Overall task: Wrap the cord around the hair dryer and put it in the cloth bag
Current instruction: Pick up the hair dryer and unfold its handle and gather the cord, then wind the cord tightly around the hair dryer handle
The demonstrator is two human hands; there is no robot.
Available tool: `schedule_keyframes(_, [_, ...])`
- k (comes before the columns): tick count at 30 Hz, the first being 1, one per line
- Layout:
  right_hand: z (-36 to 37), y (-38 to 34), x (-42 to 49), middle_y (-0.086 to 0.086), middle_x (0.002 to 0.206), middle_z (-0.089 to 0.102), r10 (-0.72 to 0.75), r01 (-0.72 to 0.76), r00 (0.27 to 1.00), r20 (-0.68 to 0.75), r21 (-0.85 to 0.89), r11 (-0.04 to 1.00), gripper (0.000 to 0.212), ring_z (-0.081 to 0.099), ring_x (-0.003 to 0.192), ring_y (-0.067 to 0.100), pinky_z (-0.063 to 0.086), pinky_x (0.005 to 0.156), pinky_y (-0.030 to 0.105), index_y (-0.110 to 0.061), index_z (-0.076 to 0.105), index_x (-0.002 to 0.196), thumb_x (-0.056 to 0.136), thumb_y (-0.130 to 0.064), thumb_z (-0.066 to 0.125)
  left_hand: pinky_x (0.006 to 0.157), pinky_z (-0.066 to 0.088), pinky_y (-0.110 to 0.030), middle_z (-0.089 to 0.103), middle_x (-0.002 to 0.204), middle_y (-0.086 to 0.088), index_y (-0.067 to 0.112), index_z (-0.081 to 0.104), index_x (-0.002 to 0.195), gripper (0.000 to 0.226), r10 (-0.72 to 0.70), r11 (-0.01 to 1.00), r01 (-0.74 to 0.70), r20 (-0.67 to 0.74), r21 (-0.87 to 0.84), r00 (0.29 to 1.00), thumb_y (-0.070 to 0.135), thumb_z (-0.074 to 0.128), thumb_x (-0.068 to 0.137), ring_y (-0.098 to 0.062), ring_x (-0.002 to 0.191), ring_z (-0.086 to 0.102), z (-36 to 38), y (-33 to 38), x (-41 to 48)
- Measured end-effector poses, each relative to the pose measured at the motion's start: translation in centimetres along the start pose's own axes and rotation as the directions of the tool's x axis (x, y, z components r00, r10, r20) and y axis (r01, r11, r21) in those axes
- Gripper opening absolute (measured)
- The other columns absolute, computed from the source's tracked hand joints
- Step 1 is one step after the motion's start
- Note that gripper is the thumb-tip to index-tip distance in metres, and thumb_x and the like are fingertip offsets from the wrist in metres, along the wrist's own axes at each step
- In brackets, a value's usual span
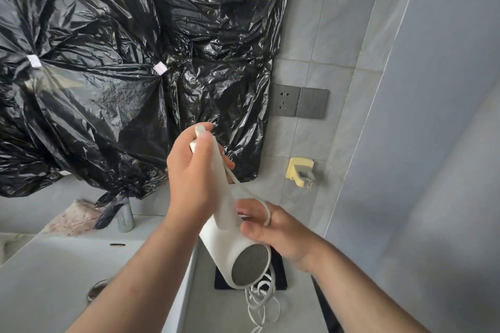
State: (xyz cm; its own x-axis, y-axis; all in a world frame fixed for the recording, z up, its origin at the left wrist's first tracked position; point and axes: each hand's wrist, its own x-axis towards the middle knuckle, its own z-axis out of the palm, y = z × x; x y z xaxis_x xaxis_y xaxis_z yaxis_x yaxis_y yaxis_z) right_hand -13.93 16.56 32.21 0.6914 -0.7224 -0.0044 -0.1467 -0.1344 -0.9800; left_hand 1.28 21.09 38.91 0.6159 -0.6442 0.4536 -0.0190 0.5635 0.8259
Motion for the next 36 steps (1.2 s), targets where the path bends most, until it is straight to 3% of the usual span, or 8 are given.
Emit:
schedule_keyframes(5, [1.2, 3.1, -0.8, 0.015, 0.120, 0.068, -0.027, 0.020, 1.000, 0.013, 0.387, 0.922, 0.083, 0.066, 0.106, 0.026, 0.054, 0.088, 0.036, -0.011, 0.063, 0.123, 0.057, -0.054, 0.088, 0.055, 0.051, -0.044, 0.062, 0.053, -0.006, 0.029, 0.064, 0.093, 0.022, -0.036, 0.998, 0.034, -0.029, -0.046, 0.999, 0.022, 0.067, 0.073, -0.025, 0.050, 0.058, -0.9, -1.1, 0.7])
schedule_keyframes(9, [1.5, 4.4, -0.6, 0.013, 0.128, 0.066, 0.184, -0.115, 0.982, -0.045, 0.631, 0.767, 0.089, 0.065, 0.111, 0.031, 0.056, 0.082, 0.042, -0.012, 0.053, 0.137, 0.067, -0.067, 0.064, 0.052, 0.051, -0.041, 0.061, 0.051, -0.001, 0.023, 0.057, 0.092, 0.017, -0.046, 0.997, 0.041, -0.077, -0.068, 0.996, 0.015, 0.062, 0.077, -0.022, 0.045, 0.057, -1.2, -3.1, 0.5])
schedule_keyframes(13, [0.4, 6.5, 0.1, 0.020, 0.137, 0.059, 0.334, -0.265, 0.942, 0.018, 0.649, 0.713, 0.086, 0.052, 0.129, 0.042, 0.039, 0.103, 0.053, -0.015, 0.058, 0.134, 0.072, -0.073, 0.046, 0.048, 0.052, -0.036, 0.060, 0.058, -0.002, 0.021, 0.055, 0.089, 0.016, -0.032, 0.999, 0.030, -0.091, -0.018, 0.995, 0.013, 0.060, 0.076, -0.020, 0.050, 0.062, -0.4, -5.2, -1.0])
schedule_keyframes(20, [-1.1, 13.7, -0.8, 0.032, 0.118, 0.061, 0.380, -0.498, 0.867, 0.322, 0.559, 0.663, 0.086, 0.068, 0.089, 0.044, 0.057, 0.065, 0.040, -0.003, 0.064, 0.127, 0.068, -0.065, 0.062, 0.047, 0.052, -0.034, 0.059, 0.063, 0.000, 0.015, 0.057, 0.095, 0.019, 0.034, 0.999, -0.034, -0.015, -0.001, 0.999, 0.012, 0.062, 0.076, -0.020, 0.056, 0.067, 0.8, -11.1, -5.1])
schedule_keyframes(27, [-0.1, 21.8, -1.5, 0.024, 0.094, 0.069, 0.311, -0.255, 0.950, 0.033, 0.657, 0.710, 0.058, 0.063, 0.089, 0.041, 0.053, 0.071, 0.045, -0.004, 0.075, 0.108, 0.066, -0.044, 0.067, 0.073, 0.056, -0.053, 0.070, 0.087, -0.015, 0.024, 0.062, 0.098, 0.021, 0.204, 0.973, -0.211, 0.073, 0.096, 0.976, 0.024, 0.067, 0.077, -0.025, 0.080, 0.067, -3.8, -18.3, -9.2])
schedule_keyframes(30, [-0.5, 23.8, -2.2, 0.018, 0.089, 0.073, 0.277, -0.135, 0.947, -0.164, 0.578, 0.805, 0.063, 0.068, 0.071, 0.032, 0.054, 0.066, 0.041, -0.010, 0.070, 0.113, 0.061, -0.045, 0.068, 0.083, 0.058, -0.033, 0.070, 0.110, 0.001, 0.030, 0.057, 0.116, 0.039, 0.233, 0.921, -0.264, 0.137, 0.286, 0.963, 0.024, 0.074, 0.082, -0.008, 0.090, 0.068, -6.8, -20.4, -11.5])
schedule_keyframes(32, [-0.6, 24.5, -3.3, 0.016, 0.090, 0.074, 0.231, -0.094, 0.939, -0.253, 0.460, 0.883, 0.060, 0.071, 0.068, 0.029, 0.057, 0.063, 0.040, -0.014, 0.069, 0.114, 0.064, -0.046, 0.070, 0.090, 0.051, -0.023, 0.061, 0.124, 0.006, 0.029, 0.052, 0.128, 0.048, 0.384, 0.776, -0.430, 0.196, 0.461, 0.902, 0.023, 0.072, 0.084, 0.001, 0.100, 0.061, -8.8, -21.0, -13.4])
schedule_keyframes(36, [0.5, 24.7, -7.1, 0.016, 0.091, 0.076, 0.087, -0.002, 0.928, -0.362, 0.229, 0.973, 0.034, 0.072, 0.071, 0.028, 0.058, 0.066, 0.043, -0.018, 0.070, 0.108, 0.084, -0.041, 0.065, 0.110, 0.037, -0.053, 0.066, 0.126, -0.006, 0.010, 0.066, 0.122, 0.041, 0.528, 0.037, -0.797, 0.665, 0.603, 0.528, 0.029, 0.067, 0.086, -0.027, 0.118, 0.060, -11.7, -21.2, -18.2])
